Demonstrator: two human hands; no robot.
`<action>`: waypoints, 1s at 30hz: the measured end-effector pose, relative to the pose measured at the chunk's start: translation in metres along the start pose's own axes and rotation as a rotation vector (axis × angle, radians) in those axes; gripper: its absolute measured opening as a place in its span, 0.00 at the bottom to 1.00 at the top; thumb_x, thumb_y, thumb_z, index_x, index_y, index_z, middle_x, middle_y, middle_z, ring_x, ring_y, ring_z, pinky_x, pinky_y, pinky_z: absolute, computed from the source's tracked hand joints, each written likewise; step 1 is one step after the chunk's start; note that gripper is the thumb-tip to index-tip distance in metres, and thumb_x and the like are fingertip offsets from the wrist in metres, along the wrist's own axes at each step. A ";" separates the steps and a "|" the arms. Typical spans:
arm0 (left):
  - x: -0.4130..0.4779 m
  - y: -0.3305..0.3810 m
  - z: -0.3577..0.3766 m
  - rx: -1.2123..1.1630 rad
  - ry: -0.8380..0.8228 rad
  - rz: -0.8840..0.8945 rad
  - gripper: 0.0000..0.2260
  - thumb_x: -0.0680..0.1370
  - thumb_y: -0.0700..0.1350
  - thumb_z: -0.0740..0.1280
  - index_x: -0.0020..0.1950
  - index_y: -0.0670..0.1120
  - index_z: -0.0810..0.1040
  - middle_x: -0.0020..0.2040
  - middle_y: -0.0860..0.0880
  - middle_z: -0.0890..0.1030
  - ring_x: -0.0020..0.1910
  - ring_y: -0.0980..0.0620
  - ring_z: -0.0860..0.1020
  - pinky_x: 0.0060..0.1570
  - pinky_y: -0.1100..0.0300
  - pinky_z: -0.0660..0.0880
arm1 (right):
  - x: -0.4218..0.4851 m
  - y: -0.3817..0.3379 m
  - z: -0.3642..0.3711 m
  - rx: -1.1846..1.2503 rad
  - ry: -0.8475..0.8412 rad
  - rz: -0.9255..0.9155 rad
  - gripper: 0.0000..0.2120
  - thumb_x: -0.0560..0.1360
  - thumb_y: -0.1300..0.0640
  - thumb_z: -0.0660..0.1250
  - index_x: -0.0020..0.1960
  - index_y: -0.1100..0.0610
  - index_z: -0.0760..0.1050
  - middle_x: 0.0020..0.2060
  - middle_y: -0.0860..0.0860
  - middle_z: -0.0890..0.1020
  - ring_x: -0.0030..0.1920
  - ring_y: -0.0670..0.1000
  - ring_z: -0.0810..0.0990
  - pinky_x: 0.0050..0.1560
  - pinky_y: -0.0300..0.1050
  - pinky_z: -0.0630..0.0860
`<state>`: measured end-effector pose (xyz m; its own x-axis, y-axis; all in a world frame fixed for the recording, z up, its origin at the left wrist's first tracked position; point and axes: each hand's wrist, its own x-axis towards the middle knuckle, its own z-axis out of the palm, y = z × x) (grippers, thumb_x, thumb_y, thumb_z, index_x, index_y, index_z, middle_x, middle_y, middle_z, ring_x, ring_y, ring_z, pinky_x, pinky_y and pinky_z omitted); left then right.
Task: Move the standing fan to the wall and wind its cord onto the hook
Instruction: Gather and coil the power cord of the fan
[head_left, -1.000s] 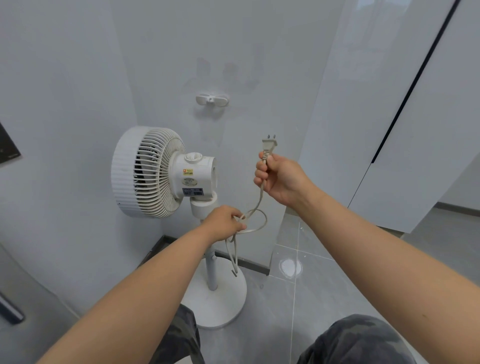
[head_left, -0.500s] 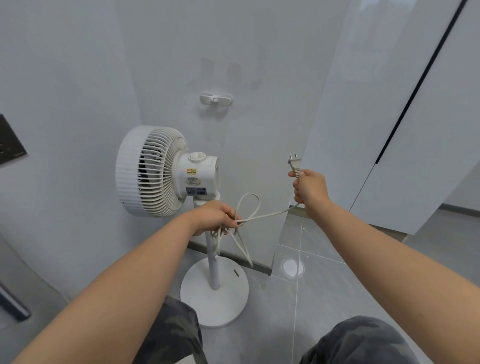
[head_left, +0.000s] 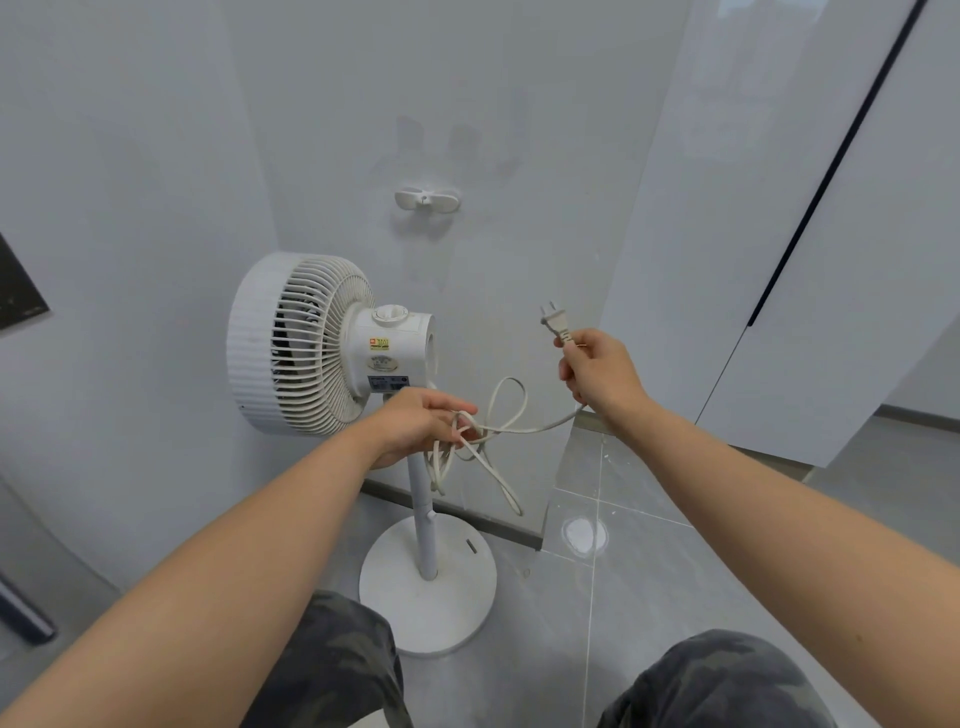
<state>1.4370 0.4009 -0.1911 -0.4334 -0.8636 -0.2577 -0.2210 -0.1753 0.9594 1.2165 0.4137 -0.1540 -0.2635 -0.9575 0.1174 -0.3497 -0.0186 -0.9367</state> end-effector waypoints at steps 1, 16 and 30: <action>-0.001 0.003 0.002 -0.004 0.011 0.010 0.17 0.73 0.26 0.63 0.57 0.40 0.78 0.47 0.42 0.84 0.46 0.49 0.83 0.42 0.63 0.80 | -0.002 -0.001 0.003 -0.046 -0.028 -0.039 0.07 0.80 0.62 0.55 0.50 0.58 0.72 0.31 0.50 0.76 0.27 0.49 0.67 0.29 0.39 0.63; -0.002 0.021 0.012 -0.168 0.125 0.097 0.03 0.74 0.31 0.66 0.42 0.38 0.78 0.32 0.45 0.83 0.31 0.54 0.83 0.33 0.65 0.79 | -0.021 -0.001 0.033 -0.001 -0.296 0.016 0.03 0.79 0.63 0.58 0.48 0.59 0.70 0.45 0.54 0.78 0.29 0.49 0.69 0.23 0.39 0.64; -0.003 0.018 0.018 0.141 0.148 0.068 0.09 0.70 0.31 0.72 0.46 0.42 0.79 0.37 0.44 0.80 0.31 0.51 0.79 0.41 0.57 0.79 | -0.020 0.007 0.037 -0.090 -0.304 -0.004 0.12 0.65 0.74 0.71 0.42 0.61 0.77 0.36 0.56 0.80 0.37 0.52 0.78 0.46 0.46 0.78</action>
<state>1.4182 0.4084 -0.1751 -0.3209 -0.9329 -0.1635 -0.3201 -0.0557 0.9458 1.2522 0.4225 -0.1749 0.0137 -0.9999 0.0041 -0.4324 -0.0096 -0.9016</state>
